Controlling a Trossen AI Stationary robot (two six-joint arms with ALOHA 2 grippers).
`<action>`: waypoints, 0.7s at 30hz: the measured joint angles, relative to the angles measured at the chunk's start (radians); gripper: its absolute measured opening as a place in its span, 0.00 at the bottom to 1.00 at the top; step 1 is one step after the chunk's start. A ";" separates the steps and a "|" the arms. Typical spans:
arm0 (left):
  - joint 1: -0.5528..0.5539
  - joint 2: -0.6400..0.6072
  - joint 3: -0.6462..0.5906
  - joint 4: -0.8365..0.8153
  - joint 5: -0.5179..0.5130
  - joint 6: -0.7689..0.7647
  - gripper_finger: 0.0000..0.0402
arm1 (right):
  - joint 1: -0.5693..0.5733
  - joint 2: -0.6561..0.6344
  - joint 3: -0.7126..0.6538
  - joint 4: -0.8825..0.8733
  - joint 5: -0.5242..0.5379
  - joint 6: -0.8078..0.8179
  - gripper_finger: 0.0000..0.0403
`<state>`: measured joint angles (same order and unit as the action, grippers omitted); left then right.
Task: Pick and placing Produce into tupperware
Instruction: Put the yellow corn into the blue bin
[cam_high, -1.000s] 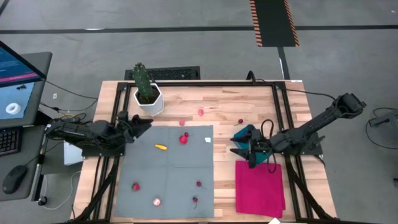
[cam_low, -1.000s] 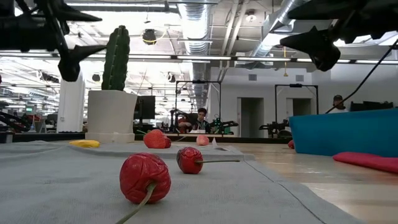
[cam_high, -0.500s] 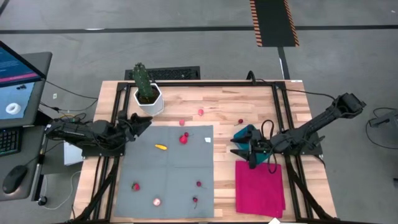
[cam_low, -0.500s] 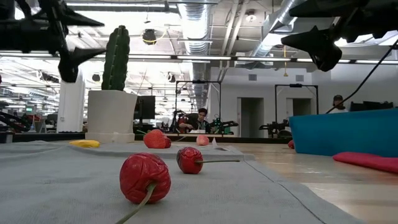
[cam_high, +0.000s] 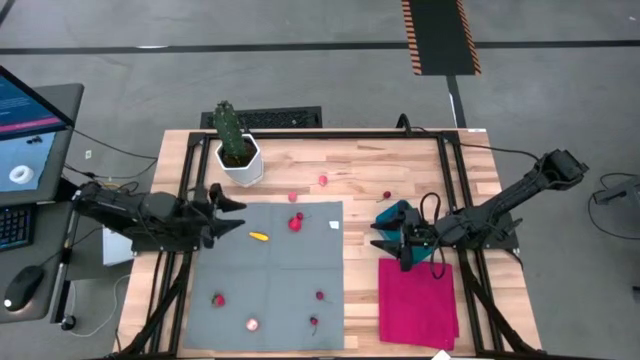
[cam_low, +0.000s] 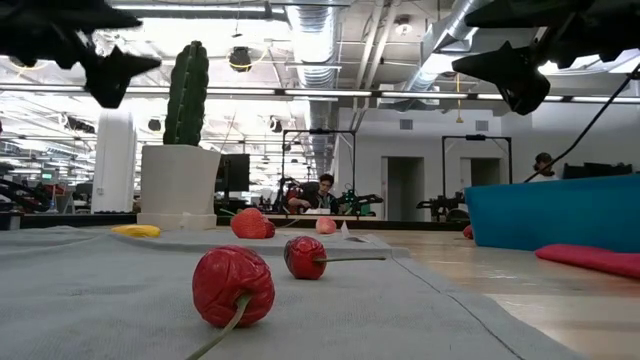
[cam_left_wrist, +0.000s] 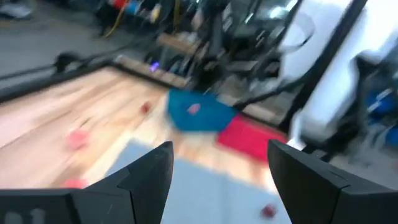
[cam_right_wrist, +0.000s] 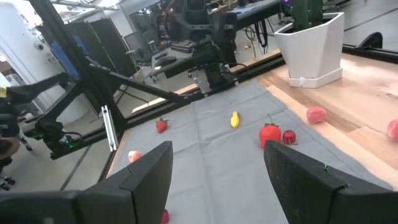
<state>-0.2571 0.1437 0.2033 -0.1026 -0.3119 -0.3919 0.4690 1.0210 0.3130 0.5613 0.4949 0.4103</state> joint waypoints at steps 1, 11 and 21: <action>0.000 0.020 0.015 -0.040 -0.017 -0.003 0.62 | 0.000 0.000 0.000 0.000 0.000 0.000 0.69; -0.002 0.302 0.146 -0.168 -0.059 0.063 0.62 | 0.000 0.000 0.000 -0.001 0.003 0.000 0.68; -0.001 0.627 0.289 -0.335 -0.071 0.031 0.62 | 0.000 0.000 0.000 -0.001 0.003 0.000 0.68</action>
<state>-0.2586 0.7706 0.4919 -0.4372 -0.3825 -0.3608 0.4690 1.0210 0.3130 0.5606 0.4980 0.4107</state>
